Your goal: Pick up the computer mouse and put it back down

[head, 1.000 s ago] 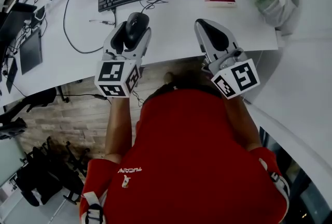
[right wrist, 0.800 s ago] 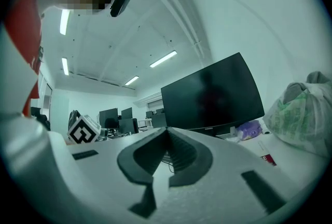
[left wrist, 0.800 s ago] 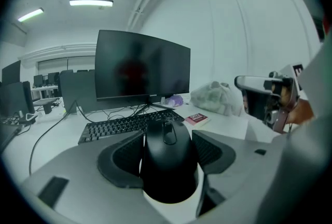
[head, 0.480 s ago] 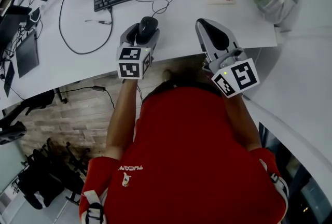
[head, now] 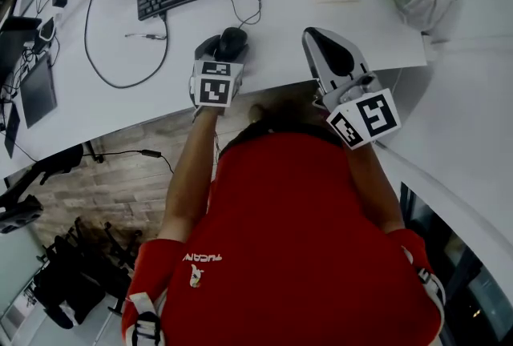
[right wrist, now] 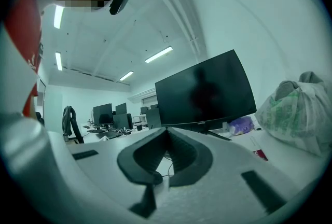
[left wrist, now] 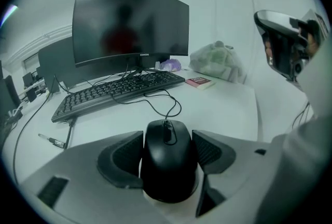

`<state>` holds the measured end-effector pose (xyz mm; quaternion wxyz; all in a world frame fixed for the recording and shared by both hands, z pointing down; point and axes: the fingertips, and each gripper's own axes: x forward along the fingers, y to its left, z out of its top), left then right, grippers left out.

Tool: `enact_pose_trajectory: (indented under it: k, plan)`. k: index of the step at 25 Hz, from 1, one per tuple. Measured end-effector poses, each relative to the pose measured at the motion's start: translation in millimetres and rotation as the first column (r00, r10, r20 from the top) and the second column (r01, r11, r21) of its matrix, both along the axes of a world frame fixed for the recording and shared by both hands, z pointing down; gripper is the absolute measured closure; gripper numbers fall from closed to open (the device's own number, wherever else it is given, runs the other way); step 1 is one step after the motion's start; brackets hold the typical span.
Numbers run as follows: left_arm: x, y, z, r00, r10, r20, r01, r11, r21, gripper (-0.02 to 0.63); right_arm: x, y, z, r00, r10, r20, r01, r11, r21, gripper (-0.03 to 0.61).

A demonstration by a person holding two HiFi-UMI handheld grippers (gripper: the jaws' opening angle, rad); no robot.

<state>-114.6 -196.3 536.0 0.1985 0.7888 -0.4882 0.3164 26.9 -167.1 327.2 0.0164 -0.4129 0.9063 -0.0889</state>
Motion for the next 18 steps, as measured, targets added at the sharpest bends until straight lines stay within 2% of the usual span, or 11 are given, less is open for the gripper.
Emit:
enact_pose_trajectory:
  k: [10,18]
  plan:
    - [0,-2,14,1.0,0.001,0.03,0.0,0.999,-0.042,0.326,5,-1,3,1.0,0.009,-0.001,-0.009,1.0,-0.005,0.574]
    - [-2,-1,-7,1.0,-0.004,-0.005,0.004,1.0,0.004,0.325,2,1,3,1.0,-0.006,0.002,0.006,1.0,-0.007,0.574]
